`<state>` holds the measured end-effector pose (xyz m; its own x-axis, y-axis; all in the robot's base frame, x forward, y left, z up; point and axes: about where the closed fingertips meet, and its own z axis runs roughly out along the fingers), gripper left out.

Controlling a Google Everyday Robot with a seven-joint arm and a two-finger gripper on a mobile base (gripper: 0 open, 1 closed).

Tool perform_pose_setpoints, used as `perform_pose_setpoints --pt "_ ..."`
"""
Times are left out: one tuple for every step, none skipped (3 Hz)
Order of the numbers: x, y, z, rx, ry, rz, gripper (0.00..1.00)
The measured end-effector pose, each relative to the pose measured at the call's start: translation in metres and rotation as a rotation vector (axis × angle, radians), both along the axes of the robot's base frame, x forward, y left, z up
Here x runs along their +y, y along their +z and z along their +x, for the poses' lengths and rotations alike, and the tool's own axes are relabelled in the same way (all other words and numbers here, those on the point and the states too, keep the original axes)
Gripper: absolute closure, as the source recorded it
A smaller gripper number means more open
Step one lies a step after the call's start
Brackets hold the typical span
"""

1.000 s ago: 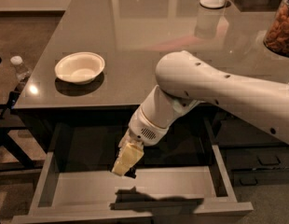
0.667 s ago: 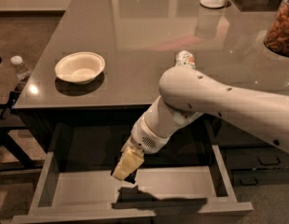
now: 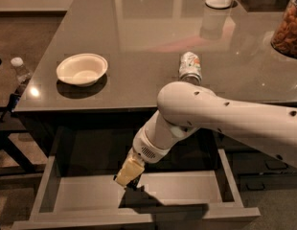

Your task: Place rxbar chocolate into top drawer

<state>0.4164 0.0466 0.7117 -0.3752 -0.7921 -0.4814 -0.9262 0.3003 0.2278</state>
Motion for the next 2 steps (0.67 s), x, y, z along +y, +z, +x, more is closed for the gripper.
perform_pose_setpoints --pt "0.0 0.0 0.0 0.0 0.0 0.0 1.0" --pt "0.002 -0.012 0.003 -0.001 -0.037 0.01 1.0"
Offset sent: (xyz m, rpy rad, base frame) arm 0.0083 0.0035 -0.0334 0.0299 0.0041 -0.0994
